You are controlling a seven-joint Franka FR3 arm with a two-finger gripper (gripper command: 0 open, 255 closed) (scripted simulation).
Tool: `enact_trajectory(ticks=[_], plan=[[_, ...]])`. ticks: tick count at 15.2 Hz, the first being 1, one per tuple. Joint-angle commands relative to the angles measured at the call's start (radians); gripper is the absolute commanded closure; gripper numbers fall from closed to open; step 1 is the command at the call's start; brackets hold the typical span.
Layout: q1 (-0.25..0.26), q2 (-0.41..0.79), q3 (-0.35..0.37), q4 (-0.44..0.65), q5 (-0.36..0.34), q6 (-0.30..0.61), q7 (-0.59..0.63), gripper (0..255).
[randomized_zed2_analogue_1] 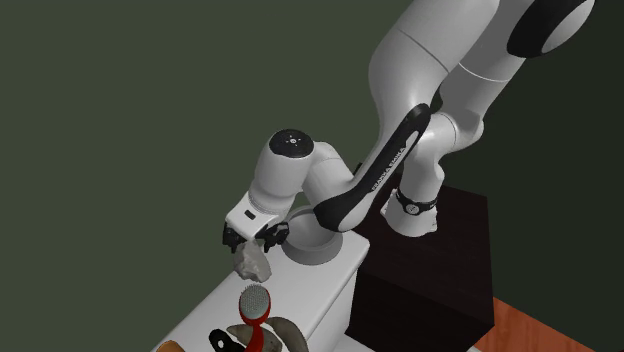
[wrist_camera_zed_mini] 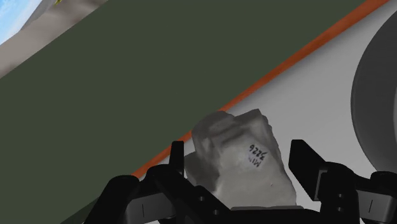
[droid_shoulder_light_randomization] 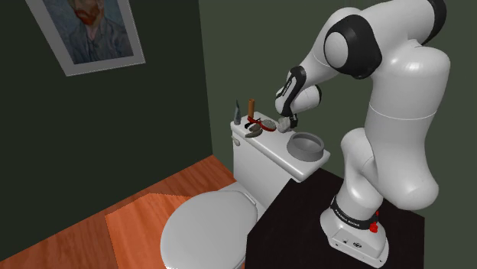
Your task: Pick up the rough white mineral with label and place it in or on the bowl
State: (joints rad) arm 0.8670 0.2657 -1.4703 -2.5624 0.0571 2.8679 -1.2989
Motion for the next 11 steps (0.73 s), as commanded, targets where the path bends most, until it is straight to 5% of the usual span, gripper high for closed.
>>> enact_trajectory(ticks=[1, 6, 11], plan=[[-0.004, 0.0, 0.006, 0.0, 0.0, 0.001, 0.0, 255], [0.232, 0.004, -0.237, 0.01, 0.009, -0.072, -0.02, 255], [0.402, 0.045, -0.41, 0.027, 0.073, -0.148, -0.08, 255]])
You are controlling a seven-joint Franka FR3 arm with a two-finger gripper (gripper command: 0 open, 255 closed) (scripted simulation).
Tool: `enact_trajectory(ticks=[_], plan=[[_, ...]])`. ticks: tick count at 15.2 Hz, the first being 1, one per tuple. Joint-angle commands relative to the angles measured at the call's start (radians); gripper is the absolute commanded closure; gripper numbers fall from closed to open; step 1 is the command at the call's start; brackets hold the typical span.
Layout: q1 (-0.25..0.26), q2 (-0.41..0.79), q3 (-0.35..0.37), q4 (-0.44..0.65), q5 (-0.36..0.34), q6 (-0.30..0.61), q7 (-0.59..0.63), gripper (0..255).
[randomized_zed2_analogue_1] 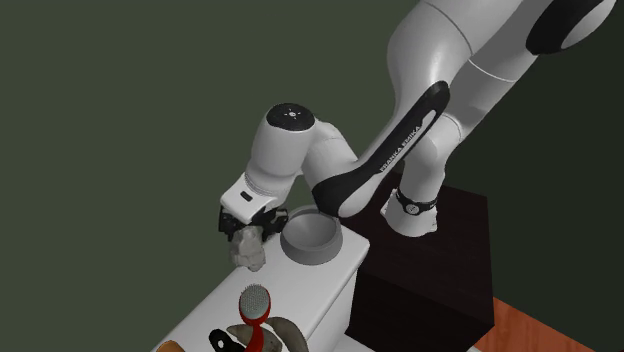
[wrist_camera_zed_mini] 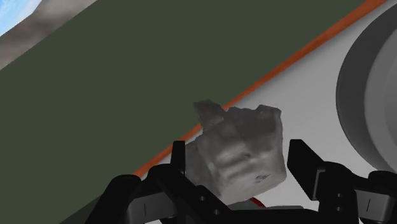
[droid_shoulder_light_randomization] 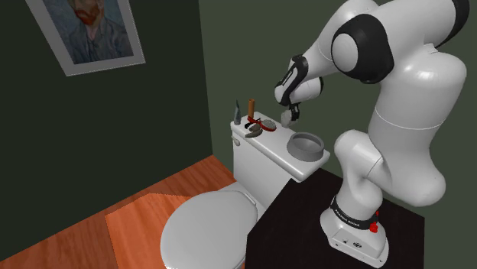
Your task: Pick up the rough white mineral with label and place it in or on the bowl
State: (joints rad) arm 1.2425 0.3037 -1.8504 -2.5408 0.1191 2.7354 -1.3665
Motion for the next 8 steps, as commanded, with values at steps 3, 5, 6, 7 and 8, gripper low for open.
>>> enact_trajectory(ticks=[3, 5, 6, 7, 8], plan=[[0.095, 0.037, -0.102, 0.019, 0.047, -0.062, -0.046, 255], [0.131, 0.057, -0.142, 0.029, 0.067, -0.094, -0.065, 255], [0.147, 0.066, -0.16, 0.035, 0.076, -0.109, -0.074, 255], [0.161, 0.076, -0.177, 0.04, 0.084, -0.125, -0.083, 255], [0.174, 0.085, -0.193, 0.046, 0.091, -0.141, -0.091, 255]])
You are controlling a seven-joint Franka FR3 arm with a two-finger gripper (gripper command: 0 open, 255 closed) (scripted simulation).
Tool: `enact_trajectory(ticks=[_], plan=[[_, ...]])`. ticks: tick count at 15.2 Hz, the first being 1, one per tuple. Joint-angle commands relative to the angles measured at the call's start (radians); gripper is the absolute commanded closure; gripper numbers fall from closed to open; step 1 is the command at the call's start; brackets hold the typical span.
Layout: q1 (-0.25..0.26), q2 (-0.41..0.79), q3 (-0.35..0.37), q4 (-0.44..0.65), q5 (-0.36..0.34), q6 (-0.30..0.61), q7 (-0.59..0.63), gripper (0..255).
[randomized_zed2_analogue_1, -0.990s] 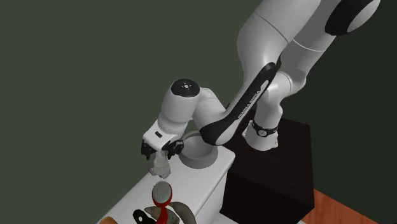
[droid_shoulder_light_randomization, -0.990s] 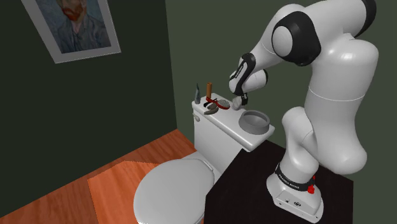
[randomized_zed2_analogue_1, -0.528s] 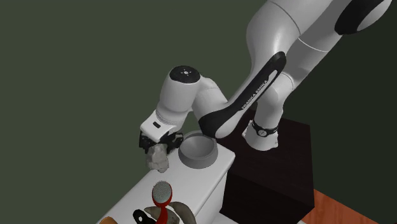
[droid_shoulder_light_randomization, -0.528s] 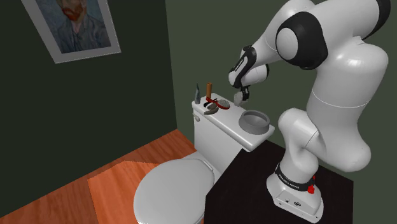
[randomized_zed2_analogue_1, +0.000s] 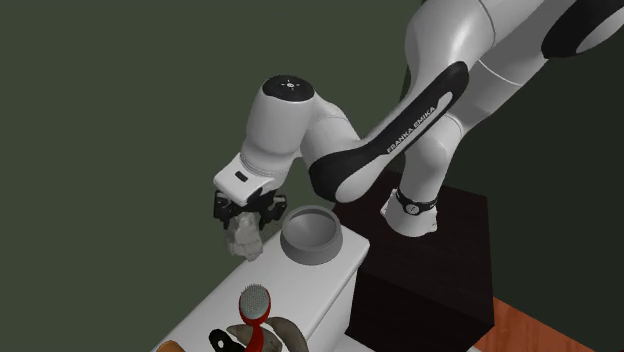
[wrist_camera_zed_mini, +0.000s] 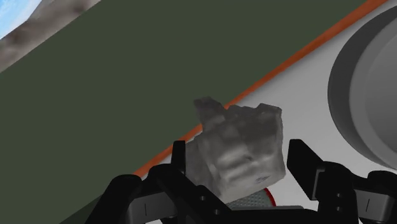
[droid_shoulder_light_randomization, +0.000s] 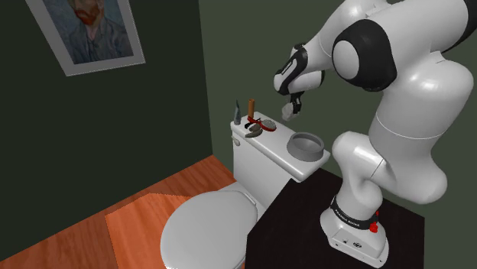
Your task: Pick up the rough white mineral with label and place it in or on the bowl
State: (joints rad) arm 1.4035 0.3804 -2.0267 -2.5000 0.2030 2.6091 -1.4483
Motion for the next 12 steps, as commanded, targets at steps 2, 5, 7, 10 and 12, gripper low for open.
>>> enact_trajectory(ticks=[2, 5, 7, 10, 12], plan=[[0.036, 0.027, -0.046, 0.018, 0.021, -0.045, -0.024, 255], [0.06, 0.048, -0.079, 0.034, 0.034, -0.084, -0.04, 255], [0.159, 0.126, -0.176, -0.037, 0.099, -0.103, -0.099, 255], [0.278, 0.248, -0.294, -0.139, 0.167, -0.144, -0.169, 255], [0.342, 0.333, -0.36, -0.204, 0.197, -0.179, -0.206, 255]])
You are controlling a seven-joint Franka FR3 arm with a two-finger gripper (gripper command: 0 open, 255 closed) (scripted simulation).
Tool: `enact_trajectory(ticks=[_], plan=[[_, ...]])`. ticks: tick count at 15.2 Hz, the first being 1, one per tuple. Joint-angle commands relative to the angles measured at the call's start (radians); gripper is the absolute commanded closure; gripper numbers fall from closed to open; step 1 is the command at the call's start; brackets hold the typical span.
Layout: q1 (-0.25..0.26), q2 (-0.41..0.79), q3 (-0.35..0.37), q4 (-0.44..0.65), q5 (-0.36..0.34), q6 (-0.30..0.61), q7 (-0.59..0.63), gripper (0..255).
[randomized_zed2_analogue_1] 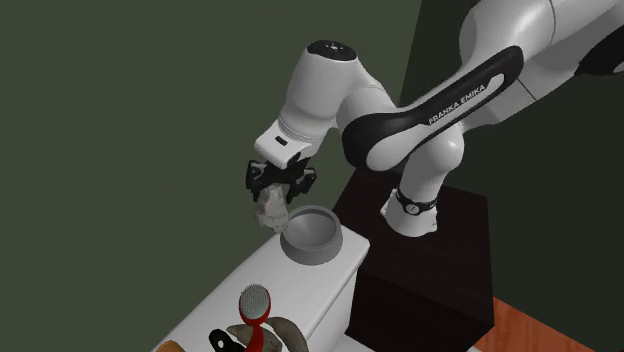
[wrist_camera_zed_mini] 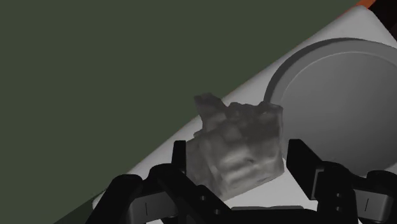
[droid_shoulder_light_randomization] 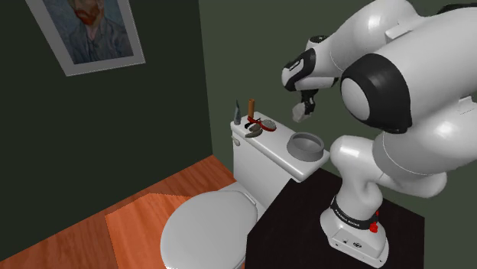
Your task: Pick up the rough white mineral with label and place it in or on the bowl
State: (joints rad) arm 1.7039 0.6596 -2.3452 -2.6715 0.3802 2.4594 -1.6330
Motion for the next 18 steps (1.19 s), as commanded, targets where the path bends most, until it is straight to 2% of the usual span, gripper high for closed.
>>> enact_trajectory(ticks=[1, 5, 7, 18], plan=[[0.071, 0.099, -0.072, -0.064, 0.03, -0.05, -0.038, 255], [0.167, 0.292, -0.183, -0.181, 0.044, -0.153, -0.089, 255], [0.198, 0.379, -0.225, -0.225, 0.037, -0.205, -0.105, 255], [0.227, 0.279, -0.142, -0.328, 0.11, -0.011, -0.091, 255]])
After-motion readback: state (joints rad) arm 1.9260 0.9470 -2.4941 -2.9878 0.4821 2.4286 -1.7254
